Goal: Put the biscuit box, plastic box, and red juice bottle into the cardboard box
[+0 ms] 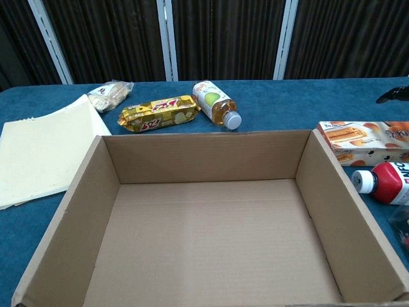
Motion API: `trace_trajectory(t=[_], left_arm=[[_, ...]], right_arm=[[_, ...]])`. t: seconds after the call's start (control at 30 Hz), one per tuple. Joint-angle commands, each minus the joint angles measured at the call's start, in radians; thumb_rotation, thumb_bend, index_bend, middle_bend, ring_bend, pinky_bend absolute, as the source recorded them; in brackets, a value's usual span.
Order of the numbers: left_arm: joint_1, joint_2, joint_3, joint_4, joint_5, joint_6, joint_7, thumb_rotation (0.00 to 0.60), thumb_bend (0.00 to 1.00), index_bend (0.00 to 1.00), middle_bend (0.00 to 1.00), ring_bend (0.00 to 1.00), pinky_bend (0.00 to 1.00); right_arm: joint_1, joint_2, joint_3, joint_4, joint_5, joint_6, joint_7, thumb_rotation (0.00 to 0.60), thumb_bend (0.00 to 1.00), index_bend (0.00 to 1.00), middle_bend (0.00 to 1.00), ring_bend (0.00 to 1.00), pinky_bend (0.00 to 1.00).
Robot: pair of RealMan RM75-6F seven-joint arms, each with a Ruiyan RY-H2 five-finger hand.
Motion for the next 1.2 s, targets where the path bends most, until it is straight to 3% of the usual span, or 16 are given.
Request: trace_trajectory(t=[0.03,0.47,0.57,0.63,0.8,0.97,1.2], left_arm=[[-0.005,-0.006,-0.006,0.009,-0.014,-0.01,0.006,0.422,0.05,0.0,0.0,0.0,0.0],[-0.015,-0.014,-0.022,0.037,-0.065,-0.041,0.007,0.423,0.06,0.0,0.0,0.0,0.0],[-0.014,-0.014,-0.025,0.038,-0.071,-0.039,0.006,0.423,0.06,0.0,0.0,0.0,0.0],[-0.013,-0.013,-0.027,0.039,-0.077,-0.039,0.008,0.422,0.06,0.0,0.0,0.0,0.0],[-0.012,-0.01,-0.027,0.038,-0.086,-0.041,0.008,0.423,0.06,0.0,0.0,0.0,0.0],[-0.008,0.0,-0.025,0.03,-0.09,-0.041,0.0,0.422,0.06,0.0,0.0,0.0,0.0],[0.002,0.026,-0.016,0.001,-0.075,-0.029,-0.028,0.423,0.06,0.0,0.0,0.0,0.0]], right_arm=[[0.042,-0.047,-0.006,0.075,0.033,-0.061,-0.009,0.6,0.09,0.0,0.0,0.0,0.0],[0.11,-0.172,-0.036,0.264,0.07,-0.171,0.023,0.6,0.1,0.0,0.0,0.0,0.0],[0.126,-0.204,-0.043,0.31,0.063,-0.193,0.036,0.6,0.15,0.03,0.0,0.0,0.0],[0.136,-0.225,-0.045,0.337,0.053,-0.195,0.047,0.6,0.2,0.2,0.07,0.03,0.09],[0.142,-0.262,-0.044,0.375,-0.001,-0.126,0.073,0.6,0.27,0.66,0.51,0.45,0.6],[0.13,-0.277,-0.057,0.386,-0.065,-0.03,0.091,0.6,0.31,0.76,0.61,0.56,0.72],[0.105,-0.209,-0.053,0.25,-0.113,0.115,0.034,0.6,0.31,0.76,0.62,0.58,0.74]])
